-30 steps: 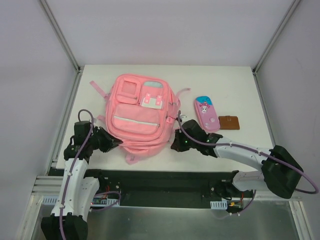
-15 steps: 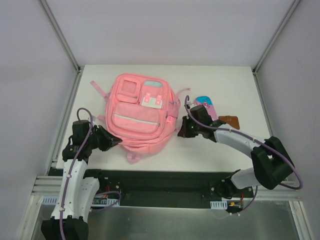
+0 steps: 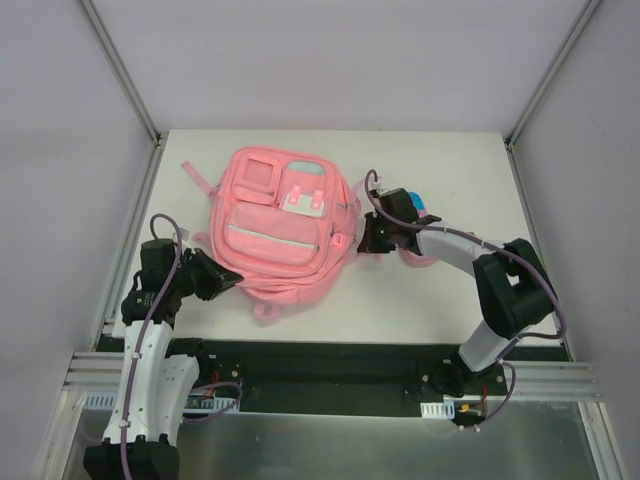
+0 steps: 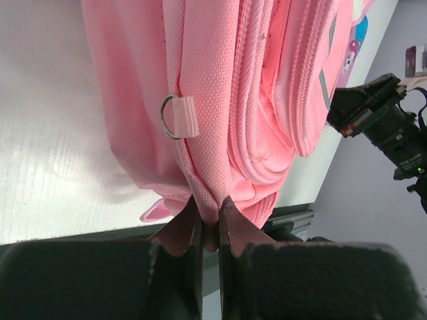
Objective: Pack the student bag
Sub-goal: Zip the student bag at the center of the board.
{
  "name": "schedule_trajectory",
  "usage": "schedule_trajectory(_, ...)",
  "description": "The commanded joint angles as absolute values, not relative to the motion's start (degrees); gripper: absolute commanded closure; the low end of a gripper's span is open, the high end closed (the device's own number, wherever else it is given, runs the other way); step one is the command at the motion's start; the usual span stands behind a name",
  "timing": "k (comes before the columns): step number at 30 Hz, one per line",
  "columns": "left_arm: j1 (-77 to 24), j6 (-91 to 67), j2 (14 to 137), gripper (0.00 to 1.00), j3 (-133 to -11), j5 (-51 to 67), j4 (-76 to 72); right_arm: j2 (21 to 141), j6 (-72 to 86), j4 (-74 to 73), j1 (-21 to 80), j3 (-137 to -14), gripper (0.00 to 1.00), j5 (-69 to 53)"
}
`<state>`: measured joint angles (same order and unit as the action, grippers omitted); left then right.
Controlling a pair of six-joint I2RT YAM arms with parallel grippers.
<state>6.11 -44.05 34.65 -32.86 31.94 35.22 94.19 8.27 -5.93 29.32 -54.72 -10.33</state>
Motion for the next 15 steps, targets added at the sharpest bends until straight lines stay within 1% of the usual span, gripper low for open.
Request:
schedule_trajectory(1, 7.5, -43.4, 32.4, 1.00, -36.0, 32.2, 30.7, 96.4, 6.4, -7.3, 25.8, -57.7, 0.99, -0.8)
schedule_trajectory(6, 7.5, -42.8, 32.4, 1.00, -35.4, 32.8, 30.5, 96.7, 6.8, -6.2, 24.7, -58.4, 0.99, -3.5)
schedule_trajectory(8, 7.4, -42.0, 32.4, 1.00, -35.0, 34.3, 29.1, 96.4, 6.3, -5.7, 24.7, -58.2, 1.00, -7.4)
schedule_trajectory(9, 7.4, -40.6, 32.5, 0.90, -34.8, 36.1, 28.6, 96.0, 6.4, -5.5, 24.9, -57.8, 0.91, -9.2)
schedule_trajectory(10, 7.1, -39.6, 32.8, 0.68, -34.9, 37.0, 28.2, 95.5, 7.3, -5.3, 25.1, -56.5, 0.84, -10.8)
schedule_trajectory(11, 6.9, -38.9, 33.0, 0.57, -35.1, 37.4, 28.2, 94.8, 7.8, -4.8, 25.4, -55.6, 0.75, -12.4)
schedule_trajectory(12, 6.8, -37.5, 33.0, 0.52, -35.1, 38.2, 28.2, 93.1, 8.2, -4.8, 25.7, -54.7, 0.71, -13.1)
schedule_trajectory(13, 6.0, -36.8, 33.0, 0.48, -35.2, 38.9, 28.3, 92.0, 8.9, -4.7, 26.3, -53.4, 0.71, -13.4)
schedule_trajectory(14, 5.7, -36.3, 33.0, 0.26, -35.0, 39.3, 28.3, 89.6, 9.4, -4.6, 26.5, -51.3, 0.67, -12.8)
schedule_trajectory(15, 5.3, -35.9, 33.3, 0.21, -35.0, 39.5, 28.6, 88.3, 10.1, -4.6, 26.5, -50.2, 0.64, -12.7)
